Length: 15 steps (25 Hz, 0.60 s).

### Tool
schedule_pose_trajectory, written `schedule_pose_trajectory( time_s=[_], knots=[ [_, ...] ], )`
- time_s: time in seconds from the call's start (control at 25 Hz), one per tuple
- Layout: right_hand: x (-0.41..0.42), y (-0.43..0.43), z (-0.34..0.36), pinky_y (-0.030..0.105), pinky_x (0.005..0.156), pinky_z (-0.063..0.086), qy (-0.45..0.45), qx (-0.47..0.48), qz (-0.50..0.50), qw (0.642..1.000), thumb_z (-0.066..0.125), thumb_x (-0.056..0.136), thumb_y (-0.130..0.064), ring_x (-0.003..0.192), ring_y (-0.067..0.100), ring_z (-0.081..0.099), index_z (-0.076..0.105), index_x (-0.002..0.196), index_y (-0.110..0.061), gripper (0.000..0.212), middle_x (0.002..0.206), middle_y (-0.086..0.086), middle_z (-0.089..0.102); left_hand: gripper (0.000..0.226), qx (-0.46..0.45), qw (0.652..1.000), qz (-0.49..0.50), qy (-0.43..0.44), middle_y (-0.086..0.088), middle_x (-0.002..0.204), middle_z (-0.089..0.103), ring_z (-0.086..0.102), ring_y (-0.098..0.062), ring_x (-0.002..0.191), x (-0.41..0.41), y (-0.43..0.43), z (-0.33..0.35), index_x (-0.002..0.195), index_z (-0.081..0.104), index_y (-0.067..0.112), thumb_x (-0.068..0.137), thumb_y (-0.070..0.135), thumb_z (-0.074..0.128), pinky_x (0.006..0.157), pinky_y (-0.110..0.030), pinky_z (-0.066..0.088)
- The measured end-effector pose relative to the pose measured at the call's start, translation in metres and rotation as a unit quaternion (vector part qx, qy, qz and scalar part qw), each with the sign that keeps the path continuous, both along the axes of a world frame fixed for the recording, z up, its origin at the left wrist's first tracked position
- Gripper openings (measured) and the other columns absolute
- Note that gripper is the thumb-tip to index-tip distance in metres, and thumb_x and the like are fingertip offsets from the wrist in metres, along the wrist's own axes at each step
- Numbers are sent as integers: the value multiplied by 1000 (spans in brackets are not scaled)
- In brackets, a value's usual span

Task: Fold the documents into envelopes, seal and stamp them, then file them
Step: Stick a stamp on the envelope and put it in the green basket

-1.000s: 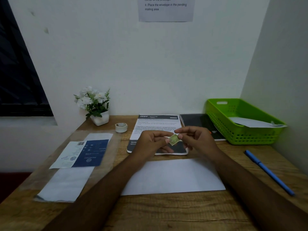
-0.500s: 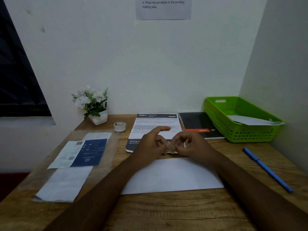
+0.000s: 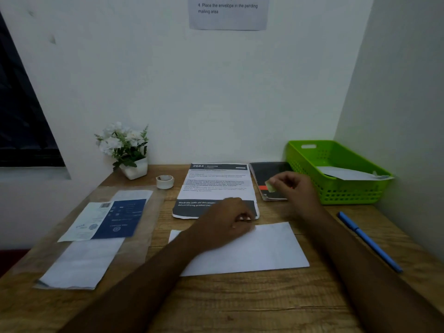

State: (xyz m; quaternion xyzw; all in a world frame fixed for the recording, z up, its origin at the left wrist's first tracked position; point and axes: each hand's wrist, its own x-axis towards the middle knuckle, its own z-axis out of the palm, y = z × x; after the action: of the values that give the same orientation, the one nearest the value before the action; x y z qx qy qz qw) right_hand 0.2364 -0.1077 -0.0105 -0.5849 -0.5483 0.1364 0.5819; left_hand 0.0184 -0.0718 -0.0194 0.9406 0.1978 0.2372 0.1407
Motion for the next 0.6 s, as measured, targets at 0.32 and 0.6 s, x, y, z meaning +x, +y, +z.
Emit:
schedule_pose_trajectory(
  time_s=[0.32, 0.6],
  knots=[
    [13, -1, -4, 13, 68, 51, 35, 9, -27, 999, 69, 84, -8, 71, -2, 65, 72, 85, -14, 7, 82, 3, 71, 46, -8, 992, 36, 117, 1, 116, 58, 51, -17, 111, 63, -24, -2, 119, 56, 21, 86, 53, 56, 98, -44, 36],
    [6, -1, 4, 12, 60, 49, 61, 0, 9, 998, 70, 82, -4, 62, -5, 62, 71, 99, -4, 16, 78, 3, 68, 11, -193, 973, 74, -102, 12, 63, 58, 51, -4, 63, 64, -12, 3, 76, 70, 23, 75, 31, 76, 69, -30, 42]
  ],
)
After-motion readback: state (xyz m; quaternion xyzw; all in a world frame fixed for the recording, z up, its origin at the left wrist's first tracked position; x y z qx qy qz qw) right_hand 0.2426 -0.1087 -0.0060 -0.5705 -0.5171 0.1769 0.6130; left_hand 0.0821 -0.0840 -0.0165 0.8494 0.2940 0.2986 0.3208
